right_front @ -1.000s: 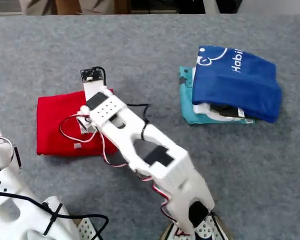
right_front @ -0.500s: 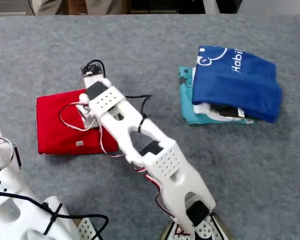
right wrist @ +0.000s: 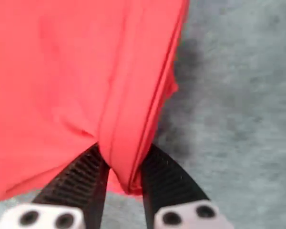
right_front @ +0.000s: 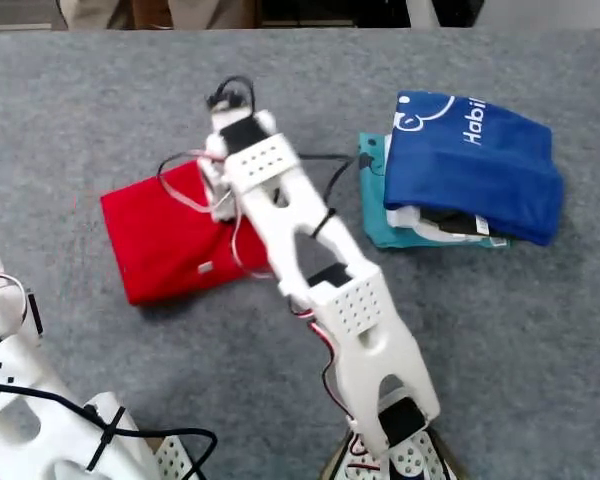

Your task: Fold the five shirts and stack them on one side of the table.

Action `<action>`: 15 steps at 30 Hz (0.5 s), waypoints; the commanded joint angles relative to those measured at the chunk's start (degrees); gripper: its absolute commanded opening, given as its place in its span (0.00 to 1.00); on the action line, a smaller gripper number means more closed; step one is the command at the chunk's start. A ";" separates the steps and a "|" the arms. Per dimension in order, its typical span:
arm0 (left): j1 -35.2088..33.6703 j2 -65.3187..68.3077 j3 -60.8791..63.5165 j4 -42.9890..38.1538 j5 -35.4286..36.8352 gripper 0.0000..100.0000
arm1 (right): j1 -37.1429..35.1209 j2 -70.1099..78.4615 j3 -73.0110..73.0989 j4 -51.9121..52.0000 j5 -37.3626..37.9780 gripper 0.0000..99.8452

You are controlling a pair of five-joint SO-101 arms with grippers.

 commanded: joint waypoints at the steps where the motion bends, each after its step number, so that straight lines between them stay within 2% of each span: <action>1: -0.62 -0.84 -0.44 -0.35 0.09 0.02 | 4.70 -1.27 -12.35 2.99 3.52 0.00; 7: -0.62 -0.84 -0.44 -0.35 0.09 0.02 | 13.41 -3.91 -22.20 2.90 4.13 0.00; 15: -0.18 -0.75 -0.44 -0.70 0.09 0.02 | 24.04 -12.44 -22.81 2.90 10.37 0.00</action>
